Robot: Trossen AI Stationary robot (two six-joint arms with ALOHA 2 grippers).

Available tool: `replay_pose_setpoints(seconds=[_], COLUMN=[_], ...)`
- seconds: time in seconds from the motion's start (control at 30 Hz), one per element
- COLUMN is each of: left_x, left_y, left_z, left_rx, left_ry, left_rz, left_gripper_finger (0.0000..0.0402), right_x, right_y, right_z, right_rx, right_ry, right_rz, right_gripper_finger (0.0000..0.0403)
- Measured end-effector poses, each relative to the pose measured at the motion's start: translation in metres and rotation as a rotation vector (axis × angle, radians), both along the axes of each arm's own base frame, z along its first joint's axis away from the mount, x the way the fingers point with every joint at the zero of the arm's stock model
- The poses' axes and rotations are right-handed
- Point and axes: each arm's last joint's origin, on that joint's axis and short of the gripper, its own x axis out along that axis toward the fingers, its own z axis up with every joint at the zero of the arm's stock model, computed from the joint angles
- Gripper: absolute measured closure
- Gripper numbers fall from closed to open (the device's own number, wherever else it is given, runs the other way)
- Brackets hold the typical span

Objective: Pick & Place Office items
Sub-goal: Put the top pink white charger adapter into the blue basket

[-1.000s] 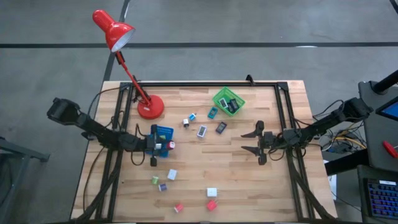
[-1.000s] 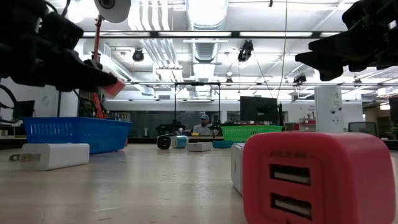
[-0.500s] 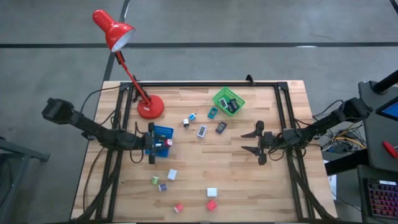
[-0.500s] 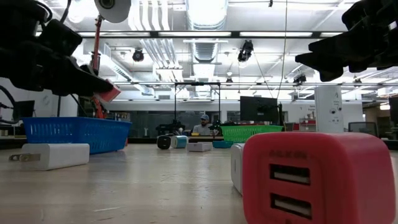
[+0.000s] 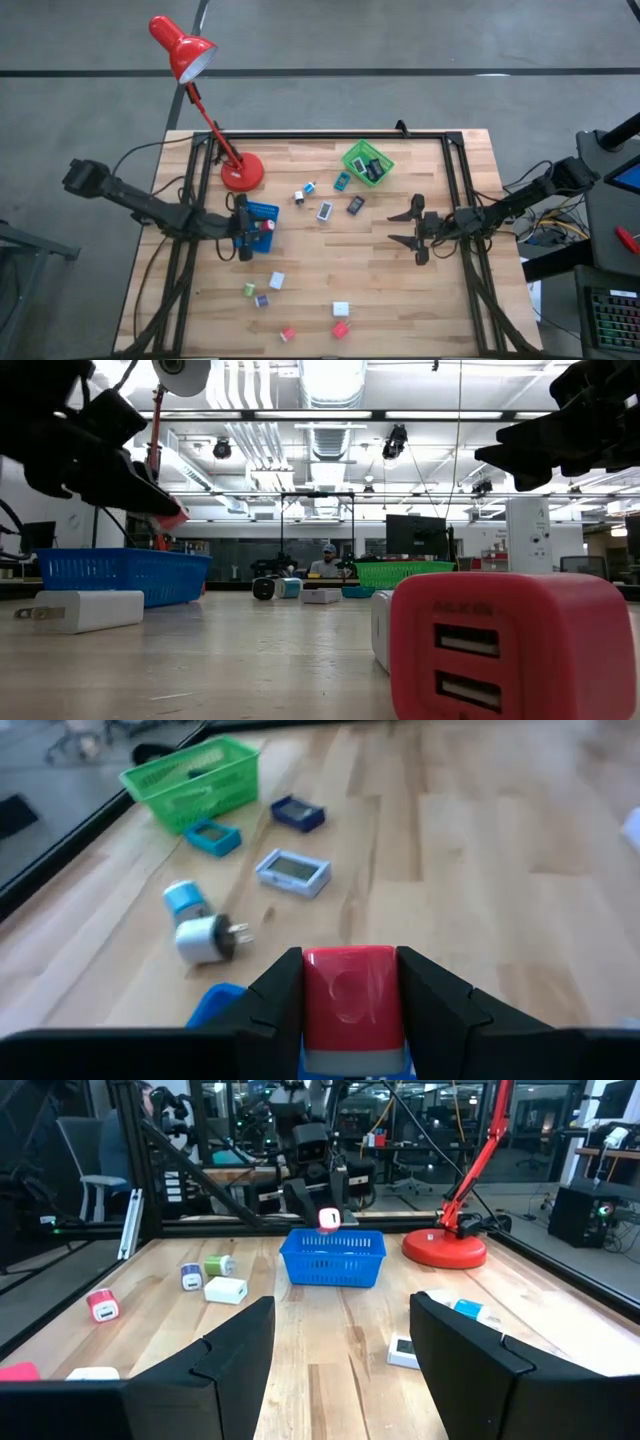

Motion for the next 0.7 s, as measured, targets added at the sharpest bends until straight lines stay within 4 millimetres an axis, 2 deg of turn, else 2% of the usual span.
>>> replay_pose_setpoints(seconds=[0.17,0.4,0.7], left_x=[0.004,0.008,0.006], left_y=[-0.001,-0.002,-0.003], left_z=[0.021,0.039,0.045], left_rx=[0.013,0.033,-0.018], left_ry=[0.096,0.222,0.388], left_rz=[0.034,0.053,0.038], left_gripper_finger=[0.0274,0.0274,0.0274], right_x=[0.000,0.000,0.000], right_y=[0.000,0.000,0.000], right_z=[0.000,0.000,0.000], right_rx=[0.000,0.000,0.000], right_ry=[0.000,0.000,0.000], right_rz=[0.000,0.000,0.000], right_gripper_finger=[0.0179,0.0179,0.0179])
